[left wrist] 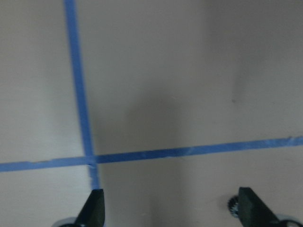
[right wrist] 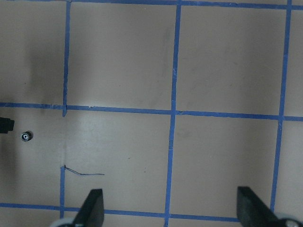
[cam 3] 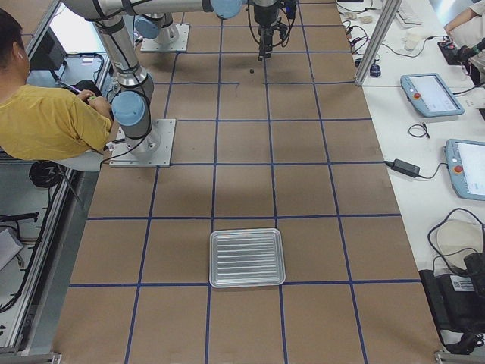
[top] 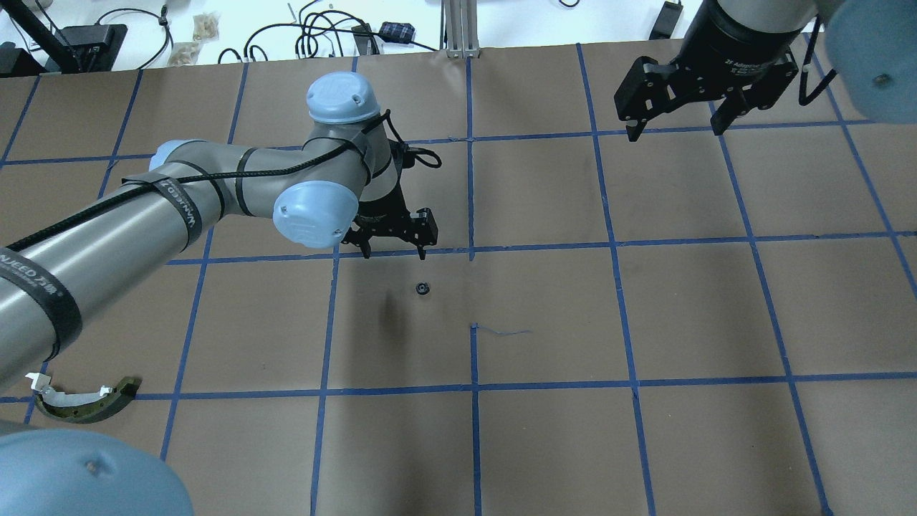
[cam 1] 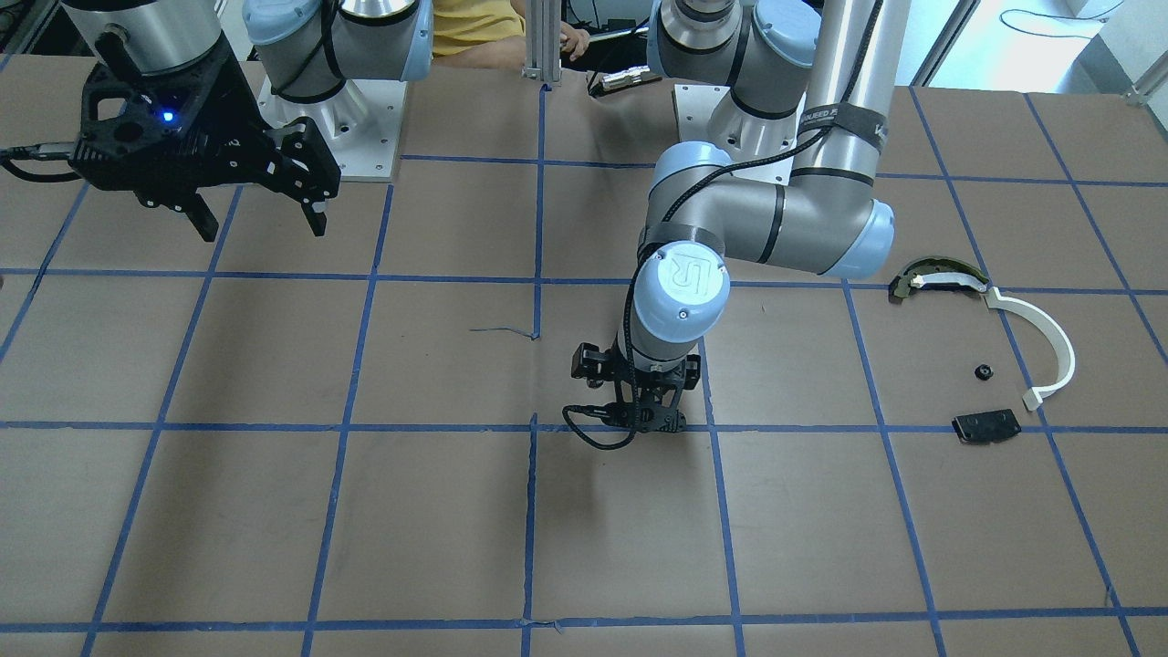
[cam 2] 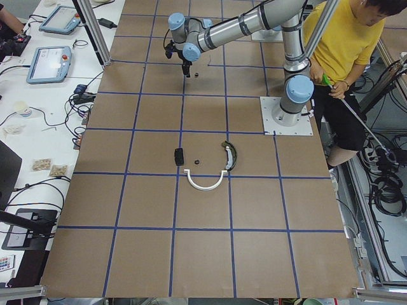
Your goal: Place bearing gear from tray to pile
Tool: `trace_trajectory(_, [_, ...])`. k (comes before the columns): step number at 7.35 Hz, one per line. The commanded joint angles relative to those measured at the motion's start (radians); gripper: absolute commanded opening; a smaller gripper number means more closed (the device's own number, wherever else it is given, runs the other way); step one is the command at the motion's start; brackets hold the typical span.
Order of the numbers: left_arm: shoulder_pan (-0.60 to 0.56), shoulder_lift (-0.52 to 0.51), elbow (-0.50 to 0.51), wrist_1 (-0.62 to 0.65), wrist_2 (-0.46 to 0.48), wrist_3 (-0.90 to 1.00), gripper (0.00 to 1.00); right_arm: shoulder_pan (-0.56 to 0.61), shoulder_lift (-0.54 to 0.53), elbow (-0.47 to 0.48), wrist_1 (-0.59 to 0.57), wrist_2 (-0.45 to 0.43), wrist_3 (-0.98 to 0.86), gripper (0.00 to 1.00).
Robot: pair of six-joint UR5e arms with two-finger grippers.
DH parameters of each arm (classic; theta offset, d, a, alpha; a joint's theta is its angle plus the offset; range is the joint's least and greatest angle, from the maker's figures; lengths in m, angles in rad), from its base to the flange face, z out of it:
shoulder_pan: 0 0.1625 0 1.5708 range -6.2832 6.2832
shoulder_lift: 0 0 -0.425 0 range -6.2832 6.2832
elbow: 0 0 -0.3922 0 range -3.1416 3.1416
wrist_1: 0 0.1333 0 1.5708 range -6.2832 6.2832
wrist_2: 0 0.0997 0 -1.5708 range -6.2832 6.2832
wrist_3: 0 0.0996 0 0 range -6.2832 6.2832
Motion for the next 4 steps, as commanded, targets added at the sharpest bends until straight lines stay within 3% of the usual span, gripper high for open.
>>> trace_trajectory(1, [-0.050,-0.028,-0.012,0.013,0.000,-0.005,1.00,-0.001,0.001,0.000,0.001,-0.001,0.000,1.00])
trace_trajectory(4, [-0.059,-0.074,-0.017,0.013,0.008,-0.005,0.97,-0.013,-0.001,-0.002,0.002,-0.003,0.000,1.00])
